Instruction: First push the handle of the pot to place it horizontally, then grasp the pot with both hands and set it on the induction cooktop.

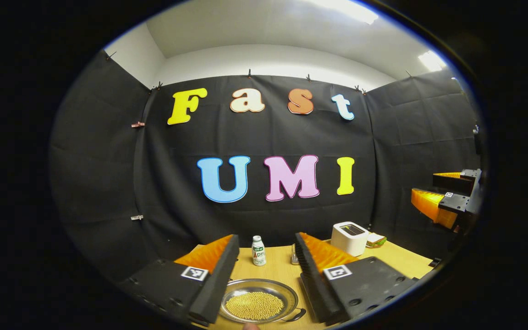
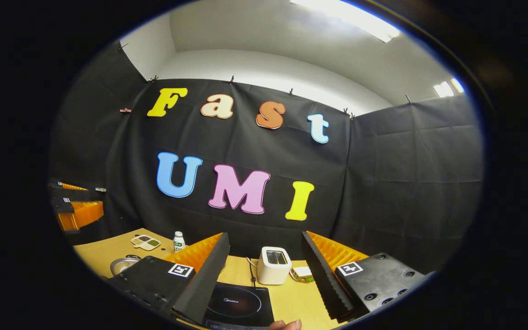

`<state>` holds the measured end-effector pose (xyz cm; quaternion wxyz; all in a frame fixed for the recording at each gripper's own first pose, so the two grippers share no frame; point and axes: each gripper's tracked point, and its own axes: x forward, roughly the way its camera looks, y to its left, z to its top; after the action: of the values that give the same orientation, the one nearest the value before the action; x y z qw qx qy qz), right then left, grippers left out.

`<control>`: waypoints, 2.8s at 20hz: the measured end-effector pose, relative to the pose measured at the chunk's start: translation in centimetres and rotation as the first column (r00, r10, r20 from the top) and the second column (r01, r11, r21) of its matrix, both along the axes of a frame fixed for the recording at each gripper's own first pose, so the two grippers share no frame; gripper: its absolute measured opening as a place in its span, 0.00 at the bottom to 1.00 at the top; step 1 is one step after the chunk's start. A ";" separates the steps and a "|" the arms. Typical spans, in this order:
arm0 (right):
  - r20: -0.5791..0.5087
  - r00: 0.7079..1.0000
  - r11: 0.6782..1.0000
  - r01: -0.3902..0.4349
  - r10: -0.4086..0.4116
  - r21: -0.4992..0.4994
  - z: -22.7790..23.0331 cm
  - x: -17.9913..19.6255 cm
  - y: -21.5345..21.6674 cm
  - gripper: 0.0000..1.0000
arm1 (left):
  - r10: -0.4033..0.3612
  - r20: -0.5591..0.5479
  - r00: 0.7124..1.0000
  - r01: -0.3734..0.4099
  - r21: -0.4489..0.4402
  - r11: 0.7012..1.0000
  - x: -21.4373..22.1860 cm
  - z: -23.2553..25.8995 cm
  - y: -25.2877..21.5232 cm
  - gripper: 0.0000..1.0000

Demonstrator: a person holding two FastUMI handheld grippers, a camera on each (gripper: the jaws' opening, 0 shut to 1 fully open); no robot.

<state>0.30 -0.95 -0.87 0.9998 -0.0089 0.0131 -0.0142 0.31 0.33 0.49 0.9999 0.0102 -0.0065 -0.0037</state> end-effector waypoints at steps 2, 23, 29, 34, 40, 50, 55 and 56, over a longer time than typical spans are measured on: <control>0.002 1.000 1.000 0.002 -0.002 0.003 0.0 0.1 -0.1 0.98 | -0.014 0.003 1.000 0.014 -0.001 1.000 0.0 0.3 -0.1 0.43; -0.049 0.999 1.000 0.021 -0.021 -0.005 -2.2 0.8 -0.6 0.98 | -0.221 -0.557 0.800 0.158 -0.160 0.974 -0.2 -13.8 -2.6 0.05; -0.070 0.997 0.999 0.039 -0.041 -0.026 -3.1 0.8 -1.6 0.98 | -0.243 -0.774 0.584 0.214 -0.142 0.966 -2.5 -21.6 -3.6 0.05; -0.085 0.994 0.998 0.060 -0.062 -0.031 -3.7 0.9 -2.8 0.98 | -0.267 -0.877 0.399 0.237 -0.183 0.954 -4.4 -27.0 -4.3 0.05; -0.095 0.992 0.996 0.075 -0.079 -0.039 -4.2 0.8 -3.9 0.98 | -0.272 -0.945 0.184 0.282 -0.214 0.935 -4.3 -33.1 -5.2 0.05; -0.110 0.989 0.995 0.094 -0.098 -0.039 -4.7 -0.8 -5.6 0.98 | -0.175 -0.978 0.111 0.286 -0.137 0.949 -2.2 -38.3 -4.4 0.05; -0.129 0.986 0.994 0.100 -0.105 -0.040 -5.2 -1.7 -6.2 0.98 | -0.178 -0.974 0.139 0.263 -0.137 0.955 -0.8 -38.5 -5.7 0.05; -0.133 0.985 0.994 0.101 -0.106 -0.043 -5.3 -1.8 -6.3 0.98 | -0.177 -0.973 0.147 0.257 -0.136 0.957 -0.2 -38.6 -6.0 0.05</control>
<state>-1.55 -7.23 -6.20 0.9942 -0.0273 0.0809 -0.0658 0.08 -5.68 -38.11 0.7598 0.0358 0.6309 -0.1532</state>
